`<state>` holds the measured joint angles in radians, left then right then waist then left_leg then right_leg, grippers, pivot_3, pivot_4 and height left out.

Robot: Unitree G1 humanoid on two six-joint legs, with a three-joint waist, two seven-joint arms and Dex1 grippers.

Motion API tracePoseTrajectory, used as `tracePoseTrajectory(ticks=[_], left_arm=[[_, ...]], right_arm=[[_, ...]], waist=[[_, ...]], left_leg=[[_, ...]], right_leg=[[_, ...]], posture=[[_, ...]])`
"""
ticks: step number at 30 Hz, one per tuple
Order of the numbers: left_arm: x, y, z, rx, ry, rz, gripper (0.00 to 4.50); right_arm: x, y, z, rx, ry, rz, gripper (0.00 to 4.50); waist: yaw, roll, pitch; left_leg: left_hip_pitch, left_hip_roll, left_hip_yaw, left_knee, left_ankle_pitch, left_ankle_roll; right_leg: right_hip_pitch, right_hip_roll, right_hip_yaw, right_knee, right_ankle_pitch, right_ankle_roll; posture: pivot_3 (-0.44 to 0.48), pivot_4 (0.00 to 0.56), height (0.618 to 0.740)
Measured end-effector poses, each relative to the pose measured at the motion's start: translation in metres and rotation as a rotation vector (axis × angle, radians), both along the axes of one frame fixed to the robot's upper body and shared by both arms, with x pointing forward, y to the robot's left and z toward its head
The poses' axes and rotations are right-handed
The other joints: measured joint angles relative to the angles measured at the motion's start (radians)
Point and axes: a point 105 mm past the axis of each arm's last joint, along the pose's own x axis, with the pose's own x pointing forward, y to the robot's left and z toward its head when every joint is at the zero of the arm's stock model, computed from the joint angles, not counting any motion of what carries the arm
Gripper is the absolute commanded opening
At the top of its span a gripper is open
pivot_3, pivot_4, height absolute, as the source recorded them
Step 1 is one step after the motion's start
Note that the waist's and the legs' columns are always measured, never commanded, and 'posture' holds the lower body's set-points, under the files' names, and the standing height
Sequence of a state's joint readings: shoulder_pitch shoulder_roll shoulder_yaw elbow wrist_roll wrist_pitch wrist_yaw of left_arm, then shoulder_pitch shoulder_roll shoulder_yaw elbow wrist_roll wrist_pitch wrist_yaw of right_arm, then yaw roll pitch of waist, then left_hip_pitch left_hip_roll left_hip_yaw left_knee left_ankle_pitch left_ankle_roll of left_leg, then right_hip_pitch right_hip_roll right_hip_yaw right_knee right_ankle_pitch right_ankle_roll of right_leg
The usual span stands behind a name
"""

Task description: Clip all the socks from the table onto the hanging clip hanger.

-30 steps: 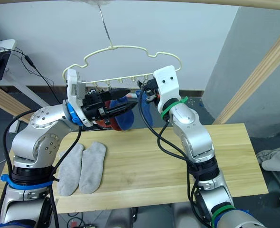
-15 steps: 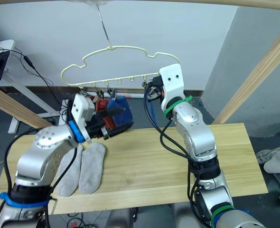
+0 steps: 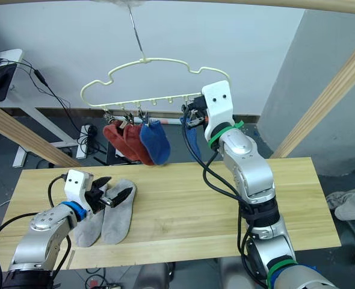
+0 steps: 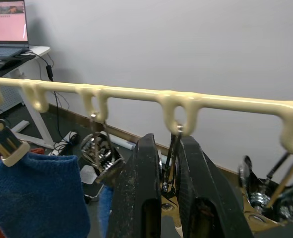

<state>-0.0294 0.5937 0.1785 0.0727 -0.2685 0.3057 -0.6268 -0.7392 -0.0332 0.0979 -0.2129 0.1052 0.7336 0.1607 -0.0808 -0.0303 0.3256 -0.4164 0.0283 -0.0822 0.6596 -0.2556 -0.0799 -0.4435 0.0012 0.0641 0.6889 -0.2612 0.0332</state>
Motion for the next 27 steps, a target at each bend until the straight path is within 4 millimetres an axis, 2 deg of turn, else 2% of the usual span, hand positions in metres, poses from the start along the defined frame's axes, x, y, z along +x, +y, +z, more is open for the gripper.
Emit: tracePoseTrajectory(ticks=[1,4,8,16,17,22,25,27], left_arm=[[-0.001,0.0,-0.004,-0.003,0.018,-0.002,4.5],[-0.003,-0.007,-0.014,-0.002,0.06,-0.032,3.88],[-0.005,-0.004,-0.023,0.006,0.091,-0.025,2.66],[-0.009,-0.004,-0.028,0.037,0.087,-0.051,0.16],[-0.01,-0.004,-0.029,0.038,0.086,-0.052,0.0],[-0.01,-0.008,-0.025,0.048,0.044,-0.091,0.0],[-0.005,-0.03,-0.007,0.063,-0.054,-0.207,0.0],[0.001,-0.052,0.011,0.067,-0.125,-0.309,0.0]], right_arm=[[0.0,0.0,0.0,0.0,0.0,0.001,0.09],[0.0,0.001,0.0,-0.001,0.001,0.006,0.09],[-0.001,0.002,0.0,0.001,0.006,0.013,0.09],[-0.001,0.004,-0.001,0.003,0.014,0.016,0.09],[-0.001,0.004,-0.001,0.003,0.014,0.016,0.09],[-0.001,0.004,-0.001,0.004,0.014,0.017,0.09],[-0.001,0.004,-0.001,0.004,0.014,0.017,0.09],[-0.001,0.004,0.0,0.004,0.014,0.018,0.09]], waist=[[0.0,0.0,0.0],[0.0,0.0,0.0],[-0.001,0.0,0.0],[-0.001,0.0,0.0],[-0.001,0.0,0.0],[-0.001,0.0,0.0],[0.002,0.0,0.0],[0.006,0.0,0.0]], left_leg=[[0.0,0.0,0.0,0.0,0.0,0.0],[0.0,0.0,0.0,0.0,0.0,0.0],[0.0,0.001,0.0,0.0,0.0,0.0],[0.0,0.001,0.0,0.0,0.0,0.0],[0.0,0.001,0.0,0.0,0.0,0.0],[0.0,0.001,0.0,0.0,0.0,0.0],[0.0,0.001,0.0,0.0,0.0,0.0],[0.0,0.0,0.0,0.0,0.0,0.0]], right_leg=[[0.0,0.0,0.0,0.0,0.0,0.0],[0.0,0.0,0.0,0.0,0.0,0.0],[0.0,0.0,0.0,0.0,0.0,0.0],[0.0,-0.001,0.0,0.0,0.0,0.0],[0.0,-0.002,0.0,0.0,0.0,0.0],[0.0,-0.002,0.0,0.0,0.0,0.0],[0.0,-0.002,0.0,0.0,0.0,0.0],[0.0,-0.002,0.0,0.0,0.0,0.0]], posture=[[-0.043,0.323,0.735],[-0.044,0.323,0.735],[-0.049,0.322,0.735],[-0.05,0.322,0.735],[-0.05,0.322,0.735],[-0.05,0.322,0.735],[-0.049,0.321,0.735],[-0.045,0.32,0.735]])
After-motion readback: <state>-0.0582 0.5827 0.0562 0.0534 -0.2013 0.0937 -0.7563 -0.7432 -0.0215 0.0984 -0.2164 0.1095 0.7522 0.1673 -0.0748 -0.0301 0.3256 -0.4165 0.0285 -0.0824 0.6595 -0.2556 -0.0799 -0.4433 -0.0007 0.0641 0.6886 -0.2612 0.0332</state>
